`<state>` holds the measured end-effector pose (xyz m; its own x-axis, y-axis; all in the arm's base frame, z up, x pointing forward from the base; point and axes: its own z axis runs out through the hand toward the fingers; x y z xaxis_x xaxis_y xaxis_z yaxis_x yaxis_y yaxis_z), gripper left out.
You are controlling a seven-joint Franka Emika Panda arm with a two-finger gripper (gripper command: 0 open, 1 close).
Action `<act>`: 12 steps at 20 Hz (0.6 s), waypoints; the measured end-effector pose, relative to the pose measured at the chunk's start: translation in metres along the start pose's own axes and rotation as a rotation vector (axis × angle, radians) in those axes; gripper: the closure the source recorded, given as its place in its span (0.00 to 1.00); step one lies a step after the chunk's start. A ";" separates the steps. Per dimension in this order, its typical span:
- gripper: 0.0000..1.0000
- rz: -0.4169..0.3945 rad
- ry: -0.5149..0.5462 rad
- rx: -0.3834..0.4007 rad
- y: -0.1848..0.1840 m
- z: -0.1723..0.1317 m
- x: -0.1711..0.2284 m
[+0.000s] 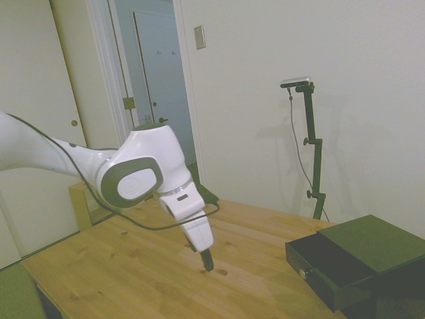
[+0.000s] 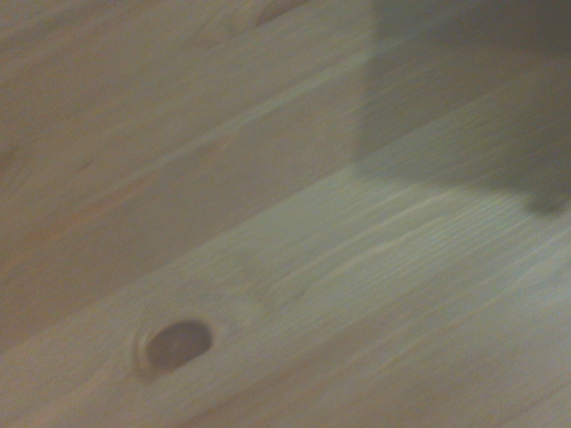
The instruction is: Close the top drawer
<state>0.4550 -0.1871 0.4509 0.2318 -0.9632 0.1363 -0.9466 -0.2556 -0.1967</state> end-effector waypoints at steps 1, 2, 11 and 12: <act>0.00 0.022 0.007 0.002 -0.003 0.001 0.016; 0.00 0.038 0.013 0.002 -0.006 0.002 0.030; 1.00 0.152 0.039 -0.007 -0.018 0.010 0.110; 1.00 0.157 0.036 -0.009 -0.020 0.010 0.112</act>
<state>0.5019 -0.2912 0.4603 0.0724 -0.9876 0.1396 -0.9726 -0.1009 -0.2095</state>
